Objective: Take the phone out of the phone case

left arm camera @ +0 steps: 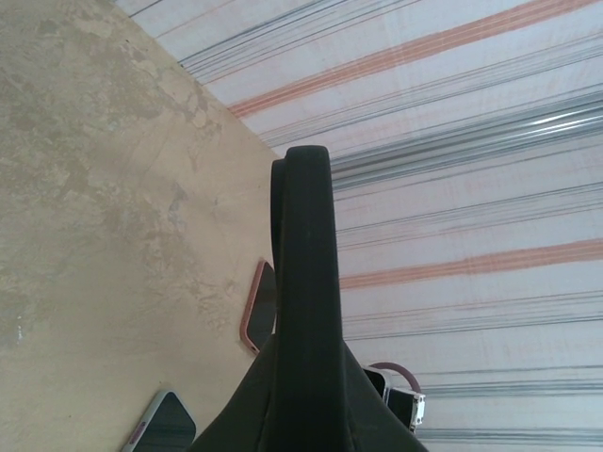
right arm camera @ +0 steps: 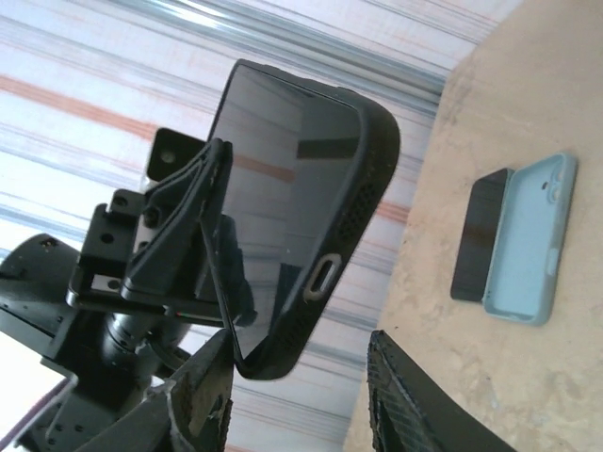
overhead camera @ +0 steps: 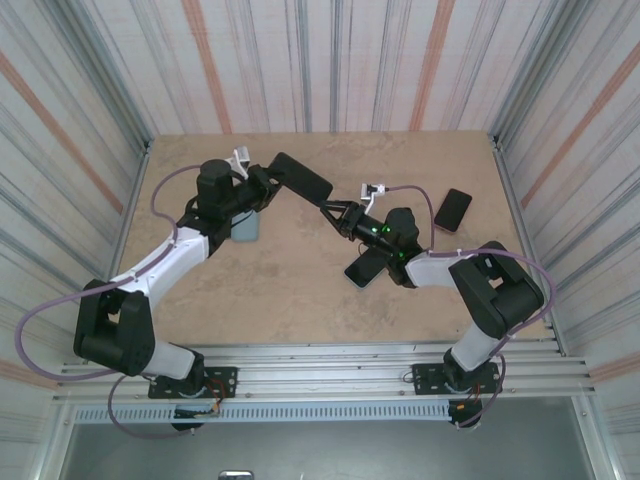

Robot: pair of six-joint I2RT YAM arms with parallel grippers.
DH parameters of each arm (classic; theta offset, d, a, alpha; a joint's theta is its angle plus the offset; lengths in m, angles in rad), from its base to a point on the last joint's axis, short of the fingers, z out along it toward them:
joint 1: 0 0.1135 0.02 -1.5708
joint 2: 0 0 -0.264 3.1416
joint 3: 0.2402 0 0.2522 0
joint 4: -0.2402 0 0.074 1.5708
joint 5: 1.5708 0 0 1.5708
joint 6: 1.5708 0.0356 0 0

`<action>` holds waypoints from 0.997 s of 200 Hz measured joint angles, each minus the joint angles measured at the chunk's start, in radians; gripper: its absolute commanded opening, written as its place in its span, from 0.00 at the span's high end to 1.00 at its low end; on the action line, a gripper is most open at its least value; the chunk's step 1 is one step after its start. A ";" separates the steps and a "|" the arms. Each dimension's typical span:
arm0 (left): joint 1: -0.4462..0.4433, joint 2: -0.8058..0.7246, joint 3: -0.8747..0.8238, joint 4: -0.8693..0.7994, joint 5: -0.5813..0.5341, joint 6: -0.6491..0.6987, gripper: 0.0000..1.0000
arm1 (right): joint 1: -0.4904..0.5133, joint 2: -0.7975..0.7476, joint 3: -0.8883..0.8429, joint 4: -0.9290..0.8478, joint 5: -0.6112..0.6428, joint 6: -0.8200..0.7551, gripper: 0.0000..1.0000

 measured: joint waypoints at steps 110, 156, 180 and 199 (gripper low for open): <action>0.000 -0.001 -0.048 0.081 -0.016 -0.096 0.91 | 0.010 0.031 0.024 0.060 -0.024 0.035 0.80; 0.002 -0.002 -0.053 0.113 -0.023 -0.145 0.92 | 0.003 0.044 0.031 0.113 -0.043 0.056 0.85; 0.001 -0.006 -0.053 0.130 -0.012 -0.169 0.93 | 0.003 0.062 0.032 0.123 -0.060 0.056 0.87; -0.001 -0.018 -0.053 0.144 0.017 -0.193 0.93 | -0.003 0.098 0.032 0.122 -0.060 0.056 0.88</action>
